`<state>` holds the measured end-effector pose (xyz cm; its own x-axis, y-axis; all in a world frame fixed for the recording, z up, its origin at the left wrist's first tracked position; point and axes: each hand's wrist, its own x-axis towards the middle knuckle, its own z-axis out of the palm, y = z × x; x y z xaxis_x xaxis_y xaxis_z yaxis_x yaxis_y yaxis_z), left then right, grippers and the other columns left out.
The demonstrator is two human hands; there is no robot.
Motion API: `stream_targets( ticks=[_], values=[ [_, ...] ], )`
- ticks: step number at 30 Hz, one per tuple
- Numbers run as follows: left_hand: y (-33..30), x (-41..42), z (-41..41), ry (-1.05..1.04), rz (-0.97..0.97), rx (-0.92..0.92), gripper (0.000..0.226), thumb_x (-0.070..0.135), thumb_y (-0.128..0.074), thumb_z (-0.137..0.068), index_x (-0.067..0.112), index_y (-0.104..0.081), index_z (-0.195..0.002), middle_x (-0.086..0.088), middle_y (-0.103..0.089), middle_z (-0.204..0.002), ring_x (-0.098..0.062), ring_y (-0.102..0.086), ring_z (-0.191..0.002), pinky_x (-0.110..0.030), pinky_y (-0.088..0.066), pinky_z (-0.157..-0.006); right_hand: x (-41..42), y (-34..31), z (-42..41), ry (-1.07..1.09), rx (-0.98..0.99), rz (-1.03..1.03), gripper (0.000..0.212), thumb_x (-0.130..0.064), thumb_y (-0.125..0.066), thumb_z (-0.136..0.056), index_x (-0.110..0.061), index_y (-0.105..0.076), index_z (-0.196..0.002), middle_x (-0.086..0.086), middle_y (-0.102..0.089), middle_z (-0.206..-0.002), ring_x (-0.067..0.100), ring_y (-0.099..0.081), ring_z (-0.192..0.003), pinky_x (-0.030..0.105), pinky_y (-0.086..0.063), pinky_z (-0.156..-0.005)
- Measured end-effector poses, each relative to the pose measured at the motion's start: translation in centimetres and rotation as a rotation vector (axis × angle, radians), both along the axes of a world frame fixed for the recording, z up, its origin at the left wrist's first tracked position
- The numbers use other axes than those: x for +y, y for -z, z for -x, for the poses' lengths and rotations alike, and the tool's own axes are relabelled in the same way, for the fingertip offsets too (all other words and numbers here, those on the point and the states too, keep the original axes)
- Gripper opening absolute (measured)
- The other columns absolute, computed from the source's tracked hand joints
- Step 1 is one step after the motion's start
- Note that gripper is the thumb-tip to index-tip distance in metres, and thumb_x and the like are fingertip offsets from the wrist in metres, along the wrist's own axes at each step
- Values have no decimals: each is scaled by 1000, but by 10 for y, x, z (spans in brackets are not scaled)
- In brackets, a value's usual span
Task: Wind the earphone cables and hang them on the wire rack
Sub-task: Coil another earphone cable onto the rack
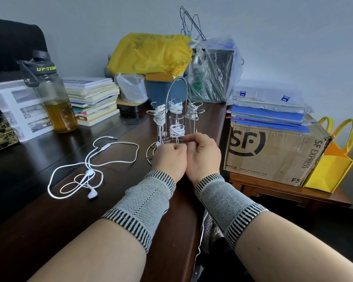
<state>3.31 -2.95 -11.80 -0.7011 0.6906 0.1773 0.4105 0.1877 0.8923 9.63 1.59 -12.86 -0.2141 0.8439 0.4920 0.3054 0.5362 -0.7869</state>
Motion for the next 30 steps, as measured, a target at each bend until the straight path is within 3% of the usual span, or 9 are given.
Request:
stream_targets(
  ticks=[4, 8, 11, 14, 17, 21, 24, 27, 30],
  values=[
    [2, 1, 0, 74, -47, -116, 32, 11, -50, -90, 5, -58, -60, 0, -45, -48, -20, -42, -56, -31, -35, -56, -2, -1, -2, -3, 31, 48, 30, -2, -46, -91, -15, -73, -96, -17, -49, -82, 17, -53, -105, 12, -30, -82],
    [3, 1, 1, 147, -62, -203, 29, 7, -51, -87, 8, -55, -59, 7, -39, -38, -17, -38, -47, -24, -30, -48, 4, 3, 0, 10, 79, 133, 38, -2, -45, -89, -25, -74, -96, -10, -62, -92, 14, -60, -99, 25, -46, -95],
    [3, 1, 2, 153, -90, -219, 20, 7, -54, -83, 9, -61, -64, 5, -40, -43, -15, -36, -47, -23, -27, -46, 6, 8, 3, 16, 119, 189, 39, -4, -47, -88, -30, -75, -95, 1, -67, -105, 13, -64, -95, 32, -51, -93],
    [2, 2, 3, 157, -106, -271, 23, 21, -58, -66, 20, -50, -45, 4, -37, -47, -16, -32, -48, -24, -23, -47, 4, 8, -4, -42, 146, 204, 36, -2, -49, -89, -25, -75, -98, -10, -67, -89, 5, -62, -83, 15, -50, -82],
    [-8, -2, 3, 179, -119, -264, 21, 25, -51, -55, 20, -44, -36, 4, -36, -45, -17, -33, -47, -25, -22, -48, 6, 7, -8, -74, 159, 178, 26, -8, -55, -88, -23, -76, -95, -8, -69, -79, 6, -61, -68, 22, -52, -74],
    [-26, -11, 11, 225, -118, -184, 19, 26, -53, -63, 19, -54, -45, -2, -56, -56, -19, -52, -61, -26, -41, -60, 13, 4, -9, -36, 215, 185, 11, -19, -65, -86, -25, -73, -88, -9, -69, -75, 4, -59, -63, 25, -52, -70],
    [-36, -16, 23, 301, -169, -299, 26, 10, -54, -86, 16, -56, -61, -1, -63, -61, -19, -66, -72, -35, -51, -78, 15, 1, -6, -32, 258, 176, 8, -22, -66, -87, -19, -73, -91, -6, -69, -80, 5, -59, -68, 26, -52, -73],
    [-42, -22, 30, 395, -223, -322, 26, 5, -55, -92, 12, -52, -67, 5, -45, -50, -12, -52, -49, -35, -52, -70, 15, 1, -1, -26, 304, 189, 11, -26, -66, -88, -16, -70, -89, -1, -70, -90, 6, -61, -77, 22, -50, -76],
    [-43, -23, 38, 399, -266, -208, 19, 11, -63, -92, 14, -61, -73, 14, -39, -44, -5, -36, -42, -28, -41, -56, 15, 1, 1, -54, 366, 232, 19, -31, -66, -88, -13, -70, -87, -5, -67, -78, 5, -57, -66, 24, -47, -68]
  ],
)
